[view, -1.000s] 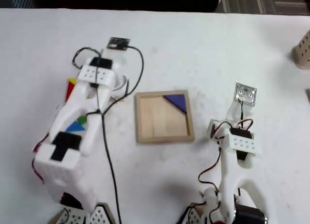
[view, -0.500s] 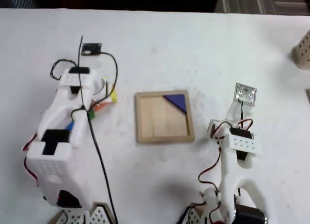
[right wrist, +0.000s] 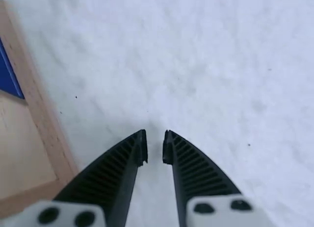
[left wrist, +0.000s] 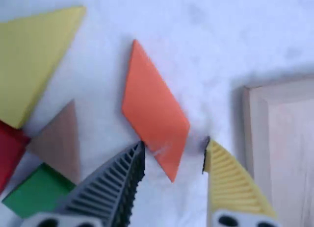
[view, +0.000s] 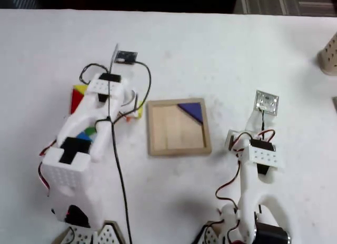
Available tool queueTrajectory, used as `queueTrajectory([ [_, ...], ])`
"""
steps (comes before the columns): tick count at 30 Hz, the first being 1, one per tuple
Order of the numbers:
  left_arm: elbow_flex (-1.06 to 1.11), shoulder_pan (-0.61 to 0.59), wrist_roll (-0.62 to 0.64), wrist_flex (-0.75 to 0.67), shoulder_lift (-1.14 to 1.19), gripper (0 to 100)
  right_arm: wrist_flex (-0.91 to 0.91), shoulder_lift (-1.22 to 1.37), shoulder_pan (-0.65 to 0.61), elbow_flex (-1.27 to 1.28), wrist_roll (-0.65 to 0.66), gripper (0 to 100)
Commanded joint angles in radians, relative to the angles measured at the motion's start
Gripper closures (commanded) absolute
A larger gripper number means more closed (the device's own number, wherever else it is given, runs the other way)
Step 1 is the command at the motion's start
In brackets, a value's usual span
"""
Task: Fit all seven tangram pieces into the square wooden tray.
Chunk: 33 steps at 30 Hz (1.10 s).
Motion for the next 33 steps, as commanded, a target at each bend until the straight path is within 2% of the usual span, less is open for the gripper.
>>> queueTrajectory([
  [1, -0.038, 0.007, -0.003, 0.0, -0.008, 77, -0.013, -0.03, 0.001, -0.003, 0.012, 93.9],
  [4, -0.04, -0.012, 0.017, -0.011, -0.01, 77, -0.013, -0.03, -0.001, -0.003, 0.012, 93.9],
  [9, -0.041, -0.062, 0.222, -0.061, -0.013, 77, -0.013, -0.03, -0.001, -0.003, 0.012, 93.9],
  [17, -0.038, -0.038, 0.408, -0.123, -0.007, 77, -0.013, -0.03, -0.001, -0.003, 0.012, 93.9],
  [28, -0.031, -0.053, 0.565, -0.115, -0.005, 77, -0.01, -0.03, -0.024, -0.002, 0.012, 93.9],
  [33, -0.029, -0.07, 0.58, -0.114, -0.005, 77, -0.01, -0.03, -0.024, -0.002, 0.012, 93.9],
])
